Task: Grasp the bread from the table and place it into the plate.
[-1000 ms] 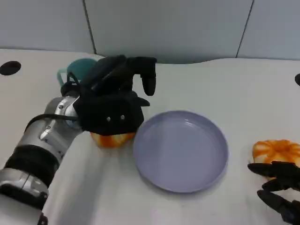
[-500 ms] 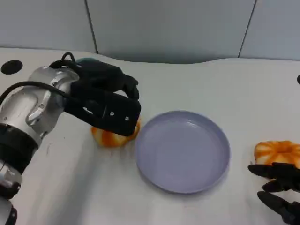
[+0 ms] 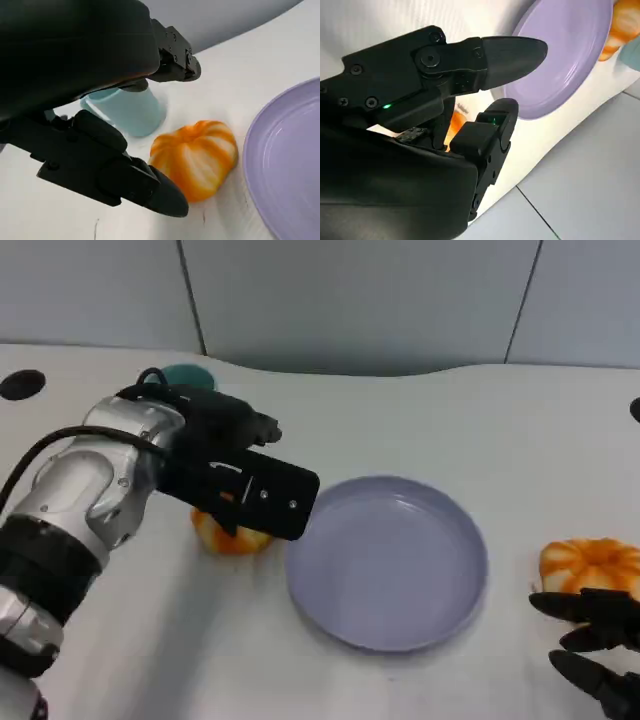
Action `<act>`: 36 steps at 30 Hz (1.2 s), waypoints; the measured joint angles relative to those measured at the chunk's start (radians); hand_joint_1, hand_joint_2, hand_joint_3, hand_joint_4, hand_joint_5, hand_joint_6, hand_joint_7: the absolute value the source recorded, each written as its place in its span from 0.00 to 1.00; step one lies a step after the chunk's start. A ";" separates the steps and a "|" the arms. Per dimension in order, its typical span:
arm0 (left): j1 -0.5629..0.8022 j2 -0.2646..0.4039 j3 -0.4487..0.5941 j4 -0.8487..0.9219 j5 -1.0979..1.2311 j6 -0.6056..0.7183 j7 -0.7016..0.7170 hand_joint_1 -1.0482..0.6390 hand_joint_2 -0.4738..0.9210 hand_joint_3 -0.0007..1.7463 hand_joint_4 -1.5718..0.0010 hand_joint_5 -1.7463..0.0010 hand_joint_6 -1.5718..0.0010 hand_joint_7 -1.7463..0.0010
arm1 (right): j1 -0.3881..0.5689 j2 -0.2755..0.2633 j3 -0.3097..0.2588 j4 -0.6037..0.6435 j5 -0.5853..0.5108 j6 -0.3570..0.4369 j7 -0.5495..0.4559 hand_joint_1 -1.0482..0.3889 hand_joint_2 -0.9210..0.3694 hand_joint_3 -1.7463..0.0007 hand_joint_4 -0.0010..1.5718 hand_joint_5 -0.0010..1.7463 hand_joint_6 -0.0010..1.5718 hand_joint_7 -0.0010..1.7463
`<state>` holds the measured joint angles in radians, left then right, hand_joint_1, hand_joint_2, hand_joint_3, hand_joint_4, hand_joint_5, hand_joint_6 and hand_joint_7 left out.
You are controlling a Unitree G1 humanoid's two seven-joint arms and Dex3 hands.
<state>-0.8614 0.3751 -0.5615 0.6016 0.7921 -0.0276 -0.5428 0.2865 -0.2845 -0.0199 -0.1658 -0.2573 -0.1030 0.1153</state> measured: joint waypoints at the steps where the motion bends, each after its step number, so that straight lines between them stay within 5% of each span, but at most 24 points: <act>1: 0.000 -0.006 -0.003 0.023 0.001 0.000 0.005 0.14 0.90 0.00 0.99 0.83 0.88 1.00 | 0.000 0.000 0.000 0.000 0.000 0.000 0.000 0.57 0.00 0.81 0.42 0.41 0.53 0.01; 14: -0.035 -0.085 -0.041 0.297 0.001 0.030 0.049 0.13 0.89 0.00 0.99 0.86 0.88 1.00 | 0.017 0.000 -0.003 -0.013 0.013 0.006 0.003 0.57 0.00 0.81 0.42 0.41 0.53 0.00; 28: -0.056 -0.180 -0.044 0.569 -0.026 -0.028 0.314 0.24 0.92 0.00 0.94 0.92 0.85 1.00 | 0.032 -0.001 -0.009 -0.039 0.022 0.007 0.010 0.56 0.00 0.80 0.41 0.43 0.52 0.00; 36: -0.049 -0.211 -0.027 0.628 -0.055 -0.061 0.483 0.39 0.92 0.00 0.79 0.84 0.66 0.93 | 0.039 -0.001 -0.022 -0.053 0.031 0.019 0.015 0.56 0.00 0.80 0.40 0.43 0.52 0.00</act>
<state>-0.9102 0.1645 -0.5889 1.2297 0.7373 -0.0891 -0.0597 0.3254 -0.2856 -0.0423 -0.2190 -0.2259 -0.0844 0.1303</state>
